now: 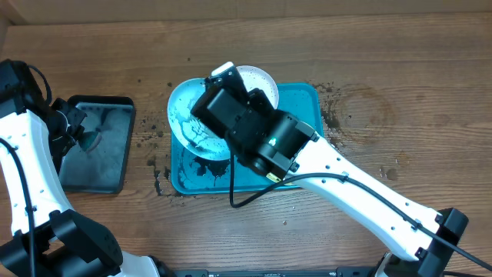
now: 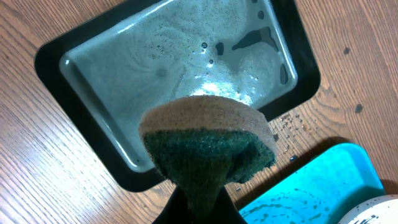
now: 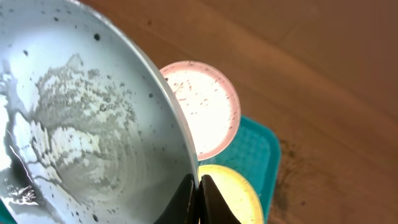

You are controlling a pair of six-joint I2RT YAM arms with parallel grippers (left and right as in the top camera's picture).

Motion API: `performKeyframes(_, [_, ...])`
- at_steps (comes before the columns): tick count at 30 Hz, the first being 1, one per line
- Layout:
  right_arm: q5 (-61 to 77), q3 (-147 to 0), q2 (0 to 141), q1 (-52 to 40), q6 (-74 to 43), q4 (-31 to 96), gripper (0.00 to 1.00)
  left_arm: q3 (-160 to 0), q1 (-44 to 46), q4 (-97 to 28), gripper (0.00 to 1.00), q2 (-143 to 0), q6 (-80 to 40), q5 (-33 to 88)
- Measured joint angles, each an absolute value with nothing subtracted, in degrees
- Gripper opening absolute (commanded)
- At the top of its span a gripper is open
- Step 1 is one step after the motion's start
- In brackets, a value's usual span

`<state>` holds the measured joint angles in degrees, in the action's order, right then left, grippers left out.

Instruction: Clean dirty plates on tray and stack at the side

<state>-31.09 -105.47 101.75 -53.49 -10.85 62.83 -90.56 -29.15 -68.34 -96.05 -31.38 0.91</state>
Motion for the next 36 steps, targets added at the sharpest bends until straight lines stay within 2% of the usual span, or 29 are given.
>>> performKeyframes(5, [-24.1, -101.4, 104.4, -46.9, -18.2, 66.1, 0.04, -90.6, -29.1, -68.4, 0.04, -96.1, -31.4, 1.1])
performKeyframes(9, [-16.9, -100.8, 104.8, -38.3, -23.4, 66.6, 0.04, -90.6, -29.1, -68.4, 0.04, -96.1, -31.4, 1.1])
performKeyframes(17, [-1.2, -100.8, 102.4, -8.8, -27.1, 69.8, 0.04, -90.6, -29.1, -68.6, 0.05, -96.1, -31.4, 1.1])
performKeyframes(22, [0.5, -100.4, 102.4, 6.1, -27.4, 72.6, 0.04, -90.6, -29.1, -68.5, 0.04, -96.1, -31.4, 1.1])
performKeyframes(26, [1.3, -95.2, 102.5, 11.4, -27.3, 68.8, 0.04, -90.6, -29.1, -68.4, 0.04, -96.1, -31.4, 1.1])
performKeyframes(31, [2.1, -84.7, 103.6, 12.7, -27.4, 60.2, 0.04, -90.6, -29.1, -68.3, 0.04, -96.1, -31.4, 1.1])
performKeyframes(33, [2.7, -81.1, 103.8, 12.7, -27.8, 58.1, 0.20, -90.6, -29.1, -68.3, 0.04, -96.1, -31.4, 1.1])
performKeyframes(36, [4.8, -79.2, 103.8, 12.7, -27.8, 57.7, 0.30, -90.6, -29.1, -68.3, 0.04, -96.1, -31.4, 1.2])
